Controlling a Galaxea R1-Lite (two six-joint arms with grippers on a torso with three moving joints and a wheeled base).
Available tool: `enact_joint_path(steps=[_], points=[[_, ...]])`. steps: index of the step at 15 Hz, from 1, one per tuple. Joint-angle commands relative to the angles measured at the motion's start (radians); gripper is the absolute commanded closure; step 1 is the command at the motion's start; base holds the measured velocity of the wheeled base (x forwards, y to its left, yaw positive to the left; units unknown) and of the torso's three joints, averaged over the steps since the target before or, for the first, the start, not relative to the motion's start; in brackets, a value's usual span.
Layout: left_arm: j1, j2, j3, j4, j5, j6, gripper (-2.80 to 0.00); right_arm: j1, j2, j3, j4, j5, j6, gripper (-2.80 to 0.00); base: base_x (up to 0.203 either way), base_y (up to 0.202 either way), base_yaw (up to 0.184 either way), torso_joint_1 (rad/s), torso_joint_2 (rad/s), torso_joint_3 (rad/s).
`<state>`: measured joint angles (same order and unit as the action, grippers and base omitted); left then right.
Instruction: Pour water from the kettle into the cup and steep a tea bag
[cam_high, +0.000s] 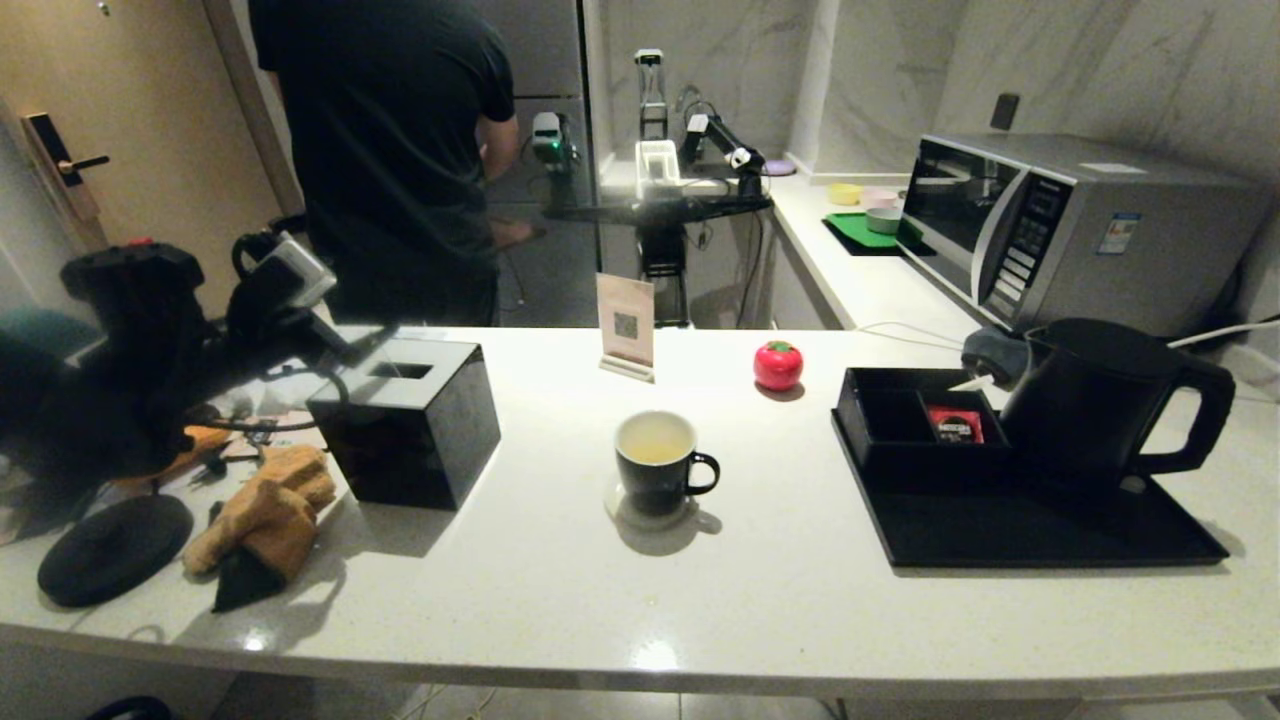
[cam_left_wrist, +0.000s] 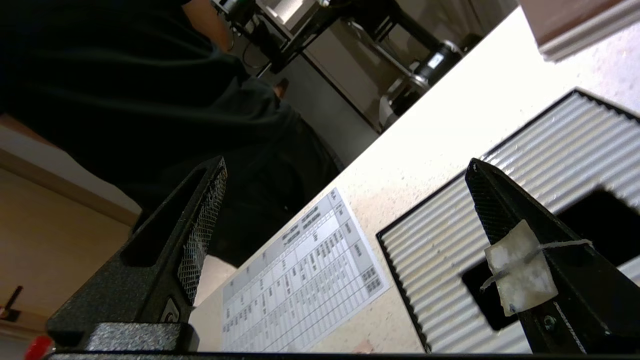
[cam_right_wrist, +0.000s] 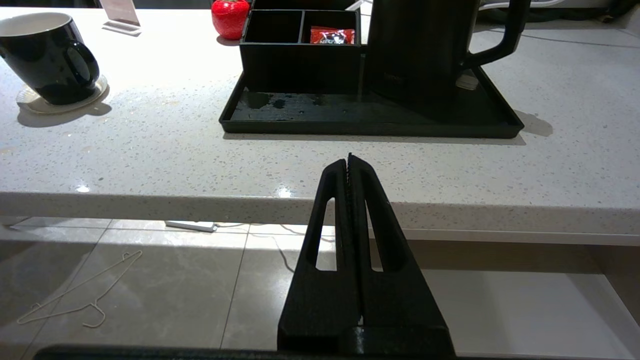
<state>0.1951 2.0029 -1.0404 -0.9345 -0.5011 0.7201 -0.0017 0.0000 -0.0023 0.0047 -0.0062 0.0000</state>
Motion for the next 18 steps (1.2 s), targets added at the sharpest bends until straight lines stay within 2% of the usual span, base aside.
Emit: enact_joint_path(steps=[1,7,9,15,18], points=[[0.003,-0.017,0.000,0.054,-0.002,0.047,-2.80,0.000,0.000,0.001,0.000,0.000,0.000,0.00,0.000,0.000,0.000,0.000,0.00,0.000],[0.031,-0.078,-0.018,0.395,-0.002,0.282,-2.80,0.000,0.000,0.001,0.000,-0.001,0.000,0.00,0.000,0.000,0.000,0.000,0.00,0.000],[0.045,-0.096,-0.033,0.467,0.000,0.331,-2.80,0.000,0.000,-0.001,0.000,-0.001,0.000,0.00,0.000,0.000,0.000,0.000,0.00,0.000],[0.058,-0.101,-0.052,0.474,-0.002,0.343,-2.80,0.000,0.000,0.001,0.000,0.000,0.000,0.00,0.000,0.000,0.000,0.000,0.00,0.000],[0.053,-0.117,-0.051,0.472,-0.037,0.311,-2.80,0.000,0.000,0.000,0.000,0.000,0.000,0.00,0.000,0.000,0.000,0.000,0.00,0.000]])
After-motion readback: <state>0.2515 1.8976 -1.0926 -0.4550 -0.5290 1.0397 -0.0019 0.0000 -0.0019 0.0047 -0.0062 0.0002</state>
